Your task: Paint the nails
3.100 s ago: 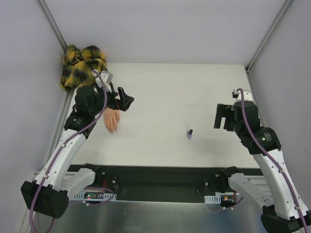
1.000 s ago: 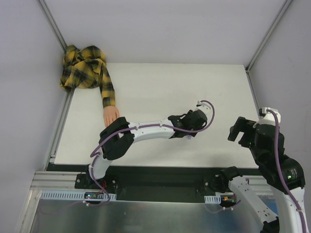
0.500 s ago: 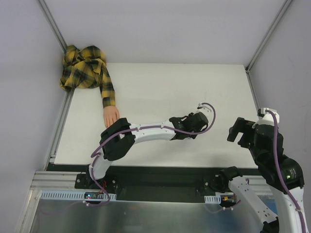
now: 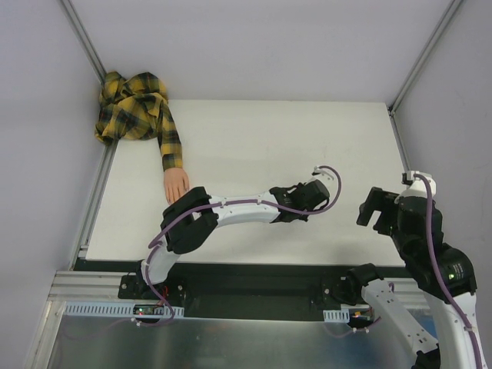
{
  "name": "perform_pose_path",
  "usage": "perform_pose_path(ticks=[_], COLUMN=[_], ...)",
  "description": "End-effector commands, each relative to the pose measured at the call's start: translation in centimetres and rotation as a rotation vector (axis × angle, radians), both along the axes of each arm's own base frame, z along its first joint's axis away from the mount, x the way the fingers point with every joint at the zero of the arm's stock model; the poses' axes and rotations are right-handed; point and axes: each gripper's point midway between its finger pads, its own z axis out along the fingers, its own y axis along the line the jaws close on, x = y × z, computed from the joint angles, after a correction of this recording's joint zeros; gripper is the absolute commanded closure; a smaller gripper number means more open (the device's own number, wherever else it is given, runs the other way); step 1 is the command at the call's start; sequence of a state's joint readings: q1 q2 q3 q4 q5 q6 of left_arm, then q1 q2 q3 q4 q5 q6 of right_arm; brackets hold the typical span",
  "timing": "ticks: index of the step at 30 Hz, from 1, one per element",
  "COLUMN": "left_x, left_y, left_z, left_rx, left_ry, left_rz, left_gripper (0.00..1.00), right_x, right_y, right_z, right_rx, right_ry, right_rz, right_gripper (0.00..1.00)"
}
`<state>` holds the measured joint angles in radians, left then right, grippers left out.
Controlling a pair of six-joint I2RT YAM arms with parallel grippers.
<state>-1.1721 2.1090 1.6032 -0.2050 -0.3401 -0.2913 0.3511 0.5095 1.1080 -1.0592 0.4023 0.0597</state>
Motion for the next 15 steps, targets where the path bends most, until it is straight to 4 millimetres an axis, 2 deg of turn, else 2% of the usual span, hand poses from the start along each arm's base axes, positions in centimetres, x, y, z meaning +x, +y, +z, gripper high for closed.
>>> perform_pose_path(ticks=[1, 3, 4, 5, 6, 7, 8, 9, 10, 11, 12, 13, 14, 15], left_x=[-0.3, -0.3, -0.5, -0.1, -1.4, -1.6, -2.1, -1.7, -3.4, -3.9, -3.8, -5.4, -5.7, -6.6], left_y=[0.7, 1.7, 1.9, 2.6, 2.7, 3.1, 3.5, 4.7, 4.8, 5.3, 6.9, 7.5, 8.4, 9.5], left_z=[1.4, 2.2, 4.0, 4.7, 4.7, 6.9, 7.5, 7.4, 9.5, 10.4, 10.2, 12.9, 13.7, 13.5], left_rx=[0.013, 0.011, -0.025, -0.045, -0.07, -0.12, -0.142, -0.14, -0.208, -0.236, -0.232, -0.307, -0.328, -0.335], left_ry=[-0.017, 0.007, 0.014, 0.034, 0.1, 0.105, 0.129, 0.142, 0.193, 0.206, 0.216, 0.223, 0.219, 0.221], left_rz=[-0.019, -0.012, -0.019, -0.019, -0.09, -0.117, -0.15, -0.169, -0.27, -0.313, -0.356, -0.45, -0.482, -0.537], left_gripper=[0.95, 1.0, 1.0, 1.0, 1.0, 1.0, 1.0, 1.0, 1.0, 1.0, 1.0, 1.0, 1.0, 1.0], right_x=[0.4, 0.7, 1.1, 1.3, 1.6, 2.1, 2.2, 2.6, 3.1, 3.1, 3.2, 3.7, 3.2, 3.0], right_y=[0.5, 1.2, 1.5, 2.5, 3.0, 3.6, 4.5, 5.3, 6.0, 7.4, 8.3, 9.3, 11.1, 12.1], right_z=[-0.7, -1.2, -1.2, -1.4, -1.7, -1.9, -2.1, -2.4, -2.5, -2.5, -2.5, -2.4, -2.1, -1.8], right_rx=[-0.011, -0.006, -0.002, 0.017, 0.01, 0.019, 0.035, 0.04, 0.048, 0.078, 0.071, 0.078, 0.116, 0.103], right_ry=[0.02, 0.034, 0.026, 0.033, 0.038, 0.04, 0.049, 0.068, 0.061, 0.062, 0.058, 0.038, 0.033, 0.012], right_rz=[0.033, 0.067, 0.085, 0.13, 0.166, 0.188, 0.238, 0.272, 0.308, 0.38, 0.453, 0.509, 0.622, 0.715], right_gripper=[0.04, 0.04, 0.04, 0.04, 0.04, 0.04, 0.04, 0.04, 0.04, 0.04, 0.04, 0.04, 0.04, 0.03])
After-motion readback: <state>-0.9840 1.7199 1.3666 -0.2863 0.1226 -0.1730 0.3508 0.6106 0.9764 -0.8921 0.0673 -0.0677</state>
